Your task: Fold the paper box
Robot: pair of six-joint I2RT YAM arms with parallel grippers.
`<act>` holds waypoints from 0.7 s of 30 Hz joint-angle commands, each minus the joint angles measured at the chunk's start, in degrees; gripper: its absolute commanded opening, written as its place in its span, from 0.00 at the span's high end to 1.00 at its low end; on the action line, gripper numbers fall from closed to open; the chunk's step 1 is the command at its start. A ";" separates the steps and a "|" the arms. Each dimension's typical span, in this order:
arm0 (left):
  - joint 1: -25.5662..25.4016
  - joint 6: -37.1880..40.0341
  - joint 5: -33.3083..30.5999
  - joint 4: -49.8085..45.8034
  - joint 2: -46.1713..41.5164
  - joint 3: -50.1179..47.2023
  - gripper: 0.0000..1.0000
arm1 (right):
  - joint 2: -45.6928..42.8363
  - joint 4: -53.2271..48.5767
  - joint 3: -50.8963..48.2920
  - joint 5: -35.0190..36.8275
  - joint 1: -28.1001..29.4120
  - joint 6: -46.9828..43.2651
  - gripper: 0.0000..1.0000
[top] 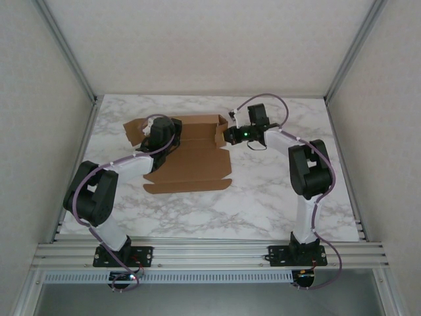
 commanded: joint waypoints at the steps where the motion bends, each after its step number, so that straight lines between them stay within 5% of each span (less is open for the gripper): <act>1: -0.02 0.91 1.98 -2.70 0.44 -0.16 1.00 | -2.86 1.01 -1.51 5.59 0.97 -4.04 0.91; 13: 0.05 1.91 3.58 -2.32 0.07 -1.19 1.00 | -4.26 7.63 -3.14 21.00 3.42 -15.88 0.80; 21: 0.07 2.63 4.02 -2.46 -0.19 -1.48 1.00 | -3.03 6.16 -0.31 24.20 4.95 -21.45 0.74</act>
